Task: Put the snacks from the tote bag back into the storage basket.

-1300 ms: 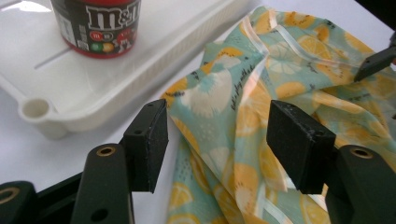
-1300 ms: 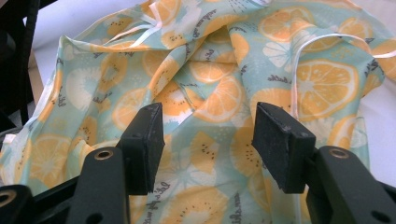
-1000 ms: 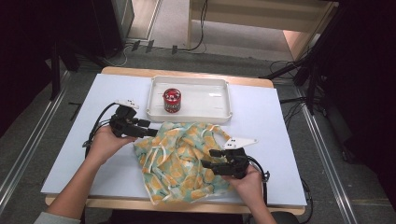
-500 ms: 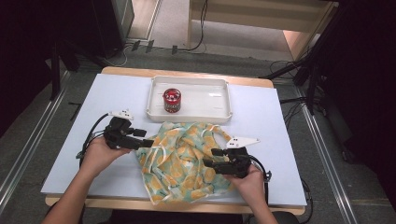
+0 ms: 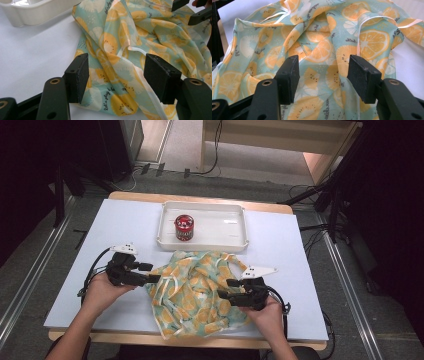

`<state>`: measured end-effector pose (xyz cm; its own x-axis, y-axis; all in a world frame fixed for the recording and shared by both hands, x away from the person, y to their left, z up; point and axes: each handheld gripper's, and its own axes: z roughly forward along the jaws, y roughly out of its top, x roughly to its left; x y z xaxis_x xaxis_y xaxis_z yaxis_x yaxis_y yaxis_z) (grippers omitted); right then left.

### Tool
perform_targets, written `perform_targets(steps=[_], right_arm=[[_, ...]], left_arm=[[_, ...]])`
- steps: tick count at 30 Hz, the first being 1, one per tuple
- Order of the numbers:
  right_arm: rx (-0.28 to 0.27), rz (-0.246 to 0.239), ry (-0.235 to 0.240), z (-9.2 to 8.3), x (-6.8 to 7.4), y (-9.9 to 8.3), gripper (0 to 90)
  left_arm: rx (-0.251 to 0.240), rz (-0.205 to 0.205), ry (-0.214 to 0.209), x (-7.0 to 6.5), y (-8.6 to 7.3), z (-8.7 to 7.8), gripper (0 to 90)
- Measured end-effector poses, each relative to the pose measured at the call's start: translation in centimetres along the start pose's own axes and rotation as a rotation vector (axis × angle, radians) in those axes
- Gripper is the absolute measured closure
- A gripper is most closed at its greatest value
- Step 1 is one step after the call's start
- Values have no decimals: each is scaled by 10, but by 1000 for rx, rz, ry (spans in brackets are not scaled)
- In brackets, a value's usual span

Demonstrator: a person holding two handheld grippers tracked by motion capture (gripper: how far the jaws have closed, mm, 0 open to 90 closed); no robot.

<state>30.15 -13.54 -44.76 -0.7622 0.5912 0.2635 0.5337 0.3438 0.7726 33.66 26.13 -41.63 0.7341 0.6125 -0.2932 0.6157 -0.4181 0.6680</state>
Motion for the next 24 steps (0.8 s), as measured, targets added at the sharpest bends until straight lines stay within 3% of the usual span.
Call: perform_targets(steps=[7, 24], right_arm=[[4, 3, -1, 0, 0, 0, 435], [6, 5, -5, 1, -1, 0, 423]], left_arm=[[18, -1, -4, 2, -2, 2, 368], [9, -12, -3, 6, -3, 1, 349]])
